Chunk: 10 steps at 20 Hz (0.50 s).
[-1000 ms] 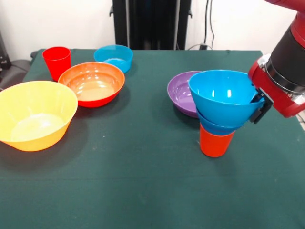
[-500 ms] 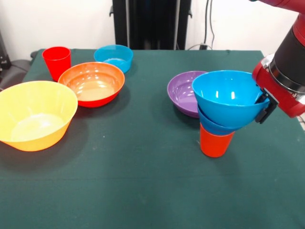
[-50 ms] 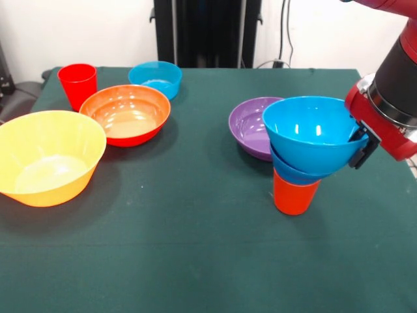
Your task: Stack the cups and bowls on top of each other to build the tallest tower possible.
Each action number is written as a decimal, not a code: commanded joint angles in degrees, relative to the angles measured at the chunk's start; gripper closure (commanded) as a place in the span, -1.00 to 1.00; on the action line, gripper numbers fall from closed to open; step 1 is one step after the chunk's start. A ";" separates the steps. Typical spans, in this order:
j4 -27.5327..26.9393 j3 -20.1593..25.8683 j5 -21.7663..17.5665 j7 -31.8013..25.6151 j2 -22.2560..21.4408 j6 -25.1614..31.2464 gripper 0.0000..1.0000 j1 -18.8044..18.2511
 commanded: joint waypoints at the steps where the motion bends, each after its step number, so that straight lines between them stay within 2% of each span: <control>1: 6.13 5.81 -5.26 -7.18 -1.38 -2.53 1.00 -0.91; 10: 7.61 5.91 -5.63 -7.87 -1.93 -3.34 1.00 -0.78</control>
